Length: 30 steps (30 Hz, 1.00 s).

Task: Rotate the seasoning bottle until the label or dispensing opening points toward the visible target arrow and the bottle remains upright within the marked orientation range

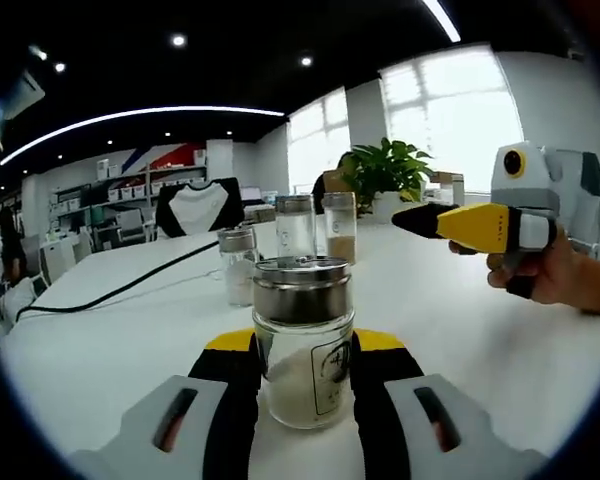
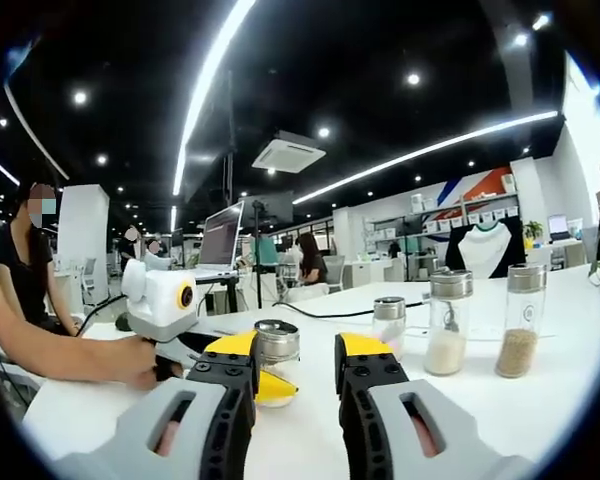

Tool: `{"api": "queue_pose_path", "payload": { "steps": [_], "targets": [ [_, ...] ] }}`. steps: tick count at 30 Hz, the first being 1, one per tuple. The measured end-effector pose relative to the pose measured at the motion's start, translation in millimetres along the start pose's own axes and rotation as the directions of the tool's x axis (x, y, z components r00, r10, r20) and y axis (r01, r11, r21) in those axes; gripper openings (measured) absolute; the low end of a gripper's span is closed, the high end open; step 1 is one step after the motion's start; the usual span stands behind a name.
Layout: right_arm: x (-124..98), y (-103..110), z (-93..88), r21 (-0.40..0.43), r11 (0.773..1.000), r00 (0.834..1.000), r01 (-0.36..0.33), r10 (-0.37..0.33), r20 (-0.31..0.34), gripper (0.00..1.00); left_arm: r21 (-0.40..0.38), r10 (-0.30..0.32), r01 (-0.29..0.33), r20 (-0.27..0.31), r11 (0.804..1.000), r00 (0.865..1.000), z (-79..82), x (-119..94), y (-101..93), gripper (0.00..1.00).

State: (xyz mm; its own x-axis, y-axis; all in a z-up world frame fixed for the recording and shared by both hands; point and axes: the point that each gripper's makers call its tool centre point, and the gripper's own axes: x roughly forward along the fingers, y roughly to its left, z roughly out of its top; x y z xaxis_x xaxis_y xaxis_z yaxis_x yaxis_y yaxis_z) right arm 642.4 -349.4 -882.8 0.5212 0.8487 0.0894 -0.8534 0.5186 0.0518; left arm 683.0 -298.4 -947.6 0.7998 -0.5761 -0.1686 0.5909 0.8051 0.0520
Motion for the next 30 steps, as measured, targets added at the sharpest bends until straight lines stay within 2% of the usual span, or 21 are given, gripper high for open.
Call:
{"api": "queue_pose_path", "payload": {
  "steps": [3, 10, 15, 20, 23, 26, 30],
  "targets": [
    [0.6, -3.9, -0.9, 0.010, 1.000, 1.000, -0.001, 0.001, -0.001, 0.27, -0.037, -0.014, 0.014, -0.001, 0.999, 1.000, -1.8, 0.5, -0.7, 0.36],
    [0.3, -6.2, -2.9, 0.026, 1.000, 1.000, 0.000, 0.000, -0.008, 0.26, -0.035, -0.033, 0.032, -0.020, 0.999, 0.999, -5.8, -2.5, 0.5, 0.36],
    [2.2, -4.1, -6.9, 0.017, 1.000, 1.000, -0.008, 0.008, -0.025, 0.26, -0.043, -0.025, 0.024, -0.021, 0.999, 0.999, -6.5, -2.4, 2.1, 0.37],
    [2.1, -4.1, -10.6, 0.000, 1.000, 0.999, -0.006, 0.006, -0.042, 0.26, -0.056, 0.001, -0.004, -0.066, 0.998, 0.998, -15.3, -3.5, 6.3, 0.43],
    [1.5, -4.8, -10.3, 0.002, 1.000, 0.999, -0.004, 0.004, -0.040, 0.26, -0.064, 0.011, -0.015, -0.061, 0.998, 0.998, -11.2, -6.2, 5.6, 0.42],
    [0.9, -4.8, -10.9, 0.001, 1.000, 0.999, -0.002, 0.002, -0.043, 0.26, -0.037, 0.022, -0.024, -0.057, 0.999, 0.998, -7.8, -7.4, 3.8, 0.39],
    [1.0, -3.4, -13.2, -0.004, 1.000, 0.999, -0.002, 0.002, -0.053, 0.26, -0.039, 0.011, -0.013, -0.055, 0.999, 0.998, -8.0, -6.7, 2.2, 0.36]
  ]
}}
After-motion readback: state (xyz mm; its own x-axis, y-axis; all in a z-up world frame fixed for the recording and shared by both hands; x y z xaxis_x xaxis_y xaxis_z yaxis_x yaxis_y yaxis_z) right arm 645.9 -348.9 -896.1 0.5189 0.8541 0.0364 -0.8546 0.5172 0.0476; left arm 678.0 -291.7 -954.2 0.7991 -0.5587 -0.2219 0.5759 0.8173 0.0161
